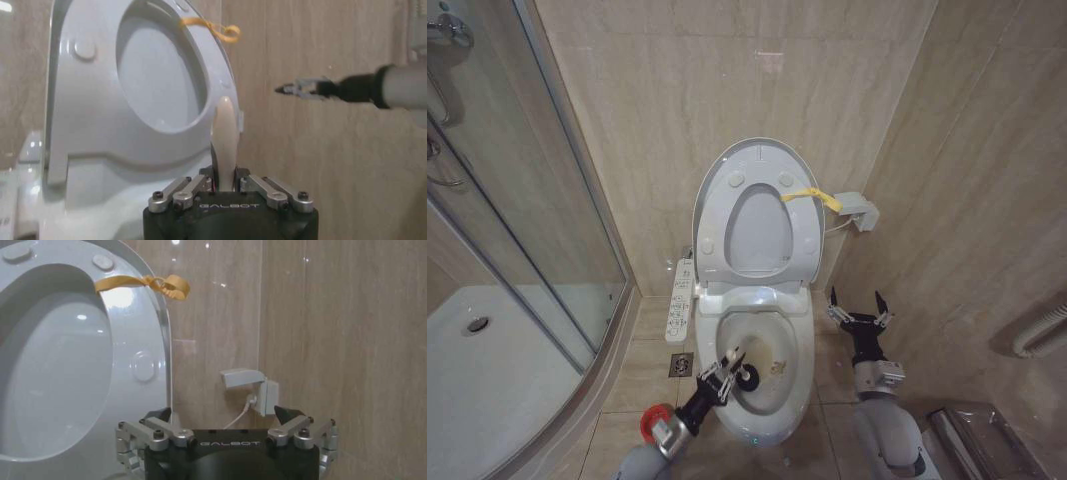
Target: Open the toilet lid, clean the toilet bowl with a toilet brush, close the toilet lid, and flush.
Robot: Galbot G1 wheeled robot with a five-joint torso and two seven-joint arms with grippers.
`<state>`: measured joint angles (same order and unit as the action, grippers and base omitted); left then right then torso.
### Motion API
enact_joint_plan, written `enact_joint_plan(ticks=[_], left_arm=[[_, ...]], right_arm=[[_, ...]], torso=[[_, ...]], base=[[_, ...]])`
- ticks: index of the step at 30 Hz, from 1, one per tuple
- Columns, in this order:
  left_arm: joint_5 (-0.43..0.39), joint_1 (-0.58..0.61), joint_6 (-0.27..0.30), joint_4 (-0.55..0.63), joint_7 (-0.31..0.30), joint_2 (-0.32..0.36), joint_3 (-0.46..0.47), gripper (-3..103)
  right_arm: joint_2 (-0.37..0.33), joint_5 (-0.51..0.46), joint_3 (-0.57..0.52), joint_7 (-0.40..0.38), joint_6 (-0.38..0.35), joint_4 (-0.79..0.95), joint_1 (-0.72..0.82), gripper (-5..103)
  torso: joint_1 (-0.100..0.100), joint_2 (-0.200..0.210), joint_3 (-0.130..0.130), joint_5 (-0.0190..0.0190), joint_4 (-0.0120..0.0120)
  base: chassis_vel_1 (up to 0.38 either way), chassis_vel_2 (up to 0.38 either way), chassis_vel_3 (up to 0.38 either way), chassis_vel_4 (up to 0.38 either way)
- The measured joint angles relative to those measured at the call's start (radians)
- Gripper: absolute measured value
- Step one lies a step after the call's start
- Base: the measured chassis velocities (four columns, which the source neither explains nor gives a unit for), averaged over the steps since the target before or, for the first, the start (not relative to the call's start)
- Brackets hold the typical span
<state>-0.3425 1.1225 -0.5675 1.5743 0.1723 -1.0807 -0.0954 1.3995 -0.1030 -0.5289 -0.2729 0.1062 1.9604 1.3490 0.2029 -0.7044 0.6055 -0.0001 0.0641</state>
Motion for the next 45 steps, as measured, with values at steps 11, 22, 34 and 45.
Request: enact_joint_plan(ticks=[11,22,34,45], left_arm=[[-0.049,-0.107,0.000,-0.024,0.006,-0.050,-0.016,19],[-0.050,-0.197,-0.002,-0.157,0.018,-0.142,-0.114,19],[-0.079,-0.332,-0.015,-0.291,0.027,-0.188,-0.221,19],[-0.085,-0.408,-0.026,-0.359,0.034,-0.223,-0.262,19]], right_arm=[[0.000,0.000,0.000,0.000,0.000,0.000,0.000,100],[0.000,0.000,0.000,0.000,0.000,0.000,0.000,100],[0.000,0.000,0.000,0.000,0.000,0.000,0.000,100],[0.000,0.000,0.000,0.000,0.000,0.000,0.000,100]], torso=[[0.000,0.000,0.000,0.0002,-0.0001],[0.000,0.000,0.000,0.0003,0.0000],[0.000,0.000,0.000,0.0002,0.0000],[0.000,0.000,0.000,0.0002,-0.0001]], base=[[0.000,0.000,0.000,0.000],[0.000,0.000,0.000,0.000],[0.000,0.000,0.000,0.000],[0.000,0.000,0.000,0.000]])
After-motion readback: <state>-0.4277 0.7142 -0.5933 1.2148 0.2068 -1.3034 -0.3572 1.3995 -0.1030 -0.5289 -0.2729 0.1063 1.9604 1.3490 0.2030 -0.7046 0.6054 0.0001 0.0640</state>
